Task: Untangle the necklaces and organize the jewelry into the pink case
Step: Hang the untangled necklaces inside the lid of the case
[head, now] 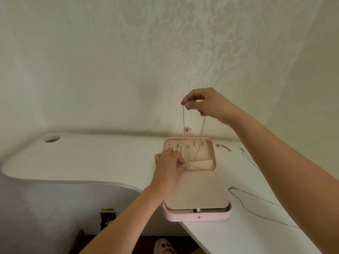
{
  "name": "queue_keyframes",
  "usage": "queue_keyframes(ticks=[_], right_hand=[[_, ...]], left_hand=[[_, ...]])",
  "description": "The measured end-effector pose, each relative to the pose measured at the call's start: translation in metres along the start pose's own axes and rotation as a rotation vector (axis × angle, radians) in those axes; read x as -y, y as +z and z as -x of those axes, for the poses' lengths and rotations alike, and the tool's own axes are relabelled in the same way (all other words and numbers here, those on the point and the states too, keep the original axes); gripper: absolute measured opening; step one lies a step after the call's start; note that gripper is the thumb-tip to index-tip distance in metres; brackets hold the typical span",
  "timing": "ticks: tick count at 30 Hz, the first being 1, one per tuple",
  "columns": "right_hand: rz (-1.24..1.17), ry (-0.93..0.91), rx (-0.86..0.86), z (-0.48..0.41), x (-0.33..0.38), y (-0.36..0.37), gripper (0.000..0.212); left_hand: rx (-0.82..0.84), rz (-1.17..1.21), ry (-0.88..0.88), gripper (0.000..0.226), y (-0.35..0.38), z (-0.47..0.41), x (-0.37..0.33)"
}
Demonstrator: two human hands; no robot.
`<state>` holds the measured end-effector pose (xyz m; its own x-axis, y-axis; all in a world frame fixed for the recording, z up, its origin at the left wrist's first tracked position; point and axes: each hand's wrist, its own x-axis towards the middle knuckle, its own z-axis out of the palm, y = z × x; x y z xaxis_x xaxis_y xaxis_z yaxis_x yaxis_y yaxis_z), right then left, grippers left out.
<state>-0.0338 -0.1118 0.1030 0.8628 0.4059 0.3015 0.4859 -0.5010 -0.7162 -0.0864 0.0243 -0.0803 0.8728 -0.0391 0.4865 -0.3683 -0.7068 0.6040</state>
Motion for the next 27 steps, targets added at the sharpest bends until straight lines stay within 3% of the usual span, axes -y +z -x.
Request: queue_keyframes(ticks=[8,15,27], right_hand=[[0.188,0.004,0.038,0.011,-0.034,0.016,0.008],[0.206,-0.007,0.050,0.022,-0.061,0.033,0.011],[0.488,-0.211,-0.007,0.019,-0.085,0.055,0.010]], left_hand=[[-0.012,0.000,0.008,0.017,-0.001,0.001,0.000],[-0.026,-0.008,0.027,0.020,0.000,0.000,-0.001],[-0.059,-0.023,0.061,0.018,0.001,0.000,0.003]])
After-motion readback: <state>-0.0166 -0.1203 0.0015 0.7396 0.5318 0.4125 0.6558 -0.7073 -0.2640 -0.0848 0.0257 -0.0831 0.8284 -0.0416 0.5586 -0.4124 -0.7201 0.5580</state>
